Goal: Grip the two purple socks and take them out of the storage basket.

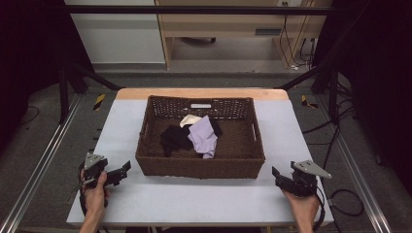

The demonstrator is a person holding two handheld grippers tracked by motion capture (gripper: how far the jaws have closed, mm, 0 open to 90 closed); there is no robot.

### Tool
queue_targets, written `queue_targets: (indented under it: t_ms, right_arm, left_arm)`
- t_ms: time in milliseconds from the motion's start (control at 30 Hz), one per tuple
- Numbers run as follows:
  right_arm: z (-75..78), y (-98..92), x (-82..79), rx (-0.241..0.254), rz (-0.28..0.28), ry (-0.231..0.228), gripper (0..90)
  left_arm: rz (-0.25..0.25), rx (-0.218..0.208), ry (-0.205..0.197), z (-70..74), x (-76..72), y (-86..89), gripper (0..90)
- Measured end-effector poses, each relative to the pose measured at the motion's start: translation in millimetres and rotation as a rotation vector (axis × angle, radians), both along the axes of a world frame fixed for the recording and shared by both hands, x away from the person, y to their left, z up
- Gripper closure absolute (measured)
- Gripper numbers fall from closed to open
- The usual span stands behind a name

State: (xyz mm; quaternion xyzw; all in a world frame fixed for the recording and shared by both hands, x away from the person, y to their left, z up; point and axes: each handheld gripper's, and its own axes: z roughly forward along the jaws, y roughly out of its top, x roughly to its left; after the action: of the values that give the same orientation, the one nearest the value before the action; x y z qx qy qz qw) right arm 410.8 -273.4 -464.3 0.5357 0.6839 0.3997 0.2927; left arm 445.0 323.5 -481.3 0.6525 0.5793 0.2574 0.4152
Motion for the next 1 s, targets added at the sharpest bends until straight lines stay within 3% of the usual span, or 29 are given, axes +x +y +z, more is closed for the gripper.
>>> queue_targets:
  t_ms: [67, 300, 767, 1000]
  right_arm:
    - [0.7, -1.0, -0.9, -0.003, 0.008, -0.009, 27.4]
    - [13.8, -4.6, -8.0, 0.055, 0.016, -0.036, 31.5]
    - [63.6, 17.3, -17.6, 0.101, 0.065, -0.133, 37.3]
    - [81.2, 25.0, -21.8, 0.114, 0.102, -0.164, 38.0]
  left_arm:
    - [0.000, 0.001, -0.003, 0.1, -0.3, -0.1, 5.4]
    - [-0.009, -0.006, -0.002, 0.1, -0.3, 0.2, 5.4]
    - [-0.011, -0.005, -0.005, 0.0, -0.5, 0.2, 5.4]
    - [-0.009, -0.009, -0.003, -0.1, -0.5, 0.6, 5.4]
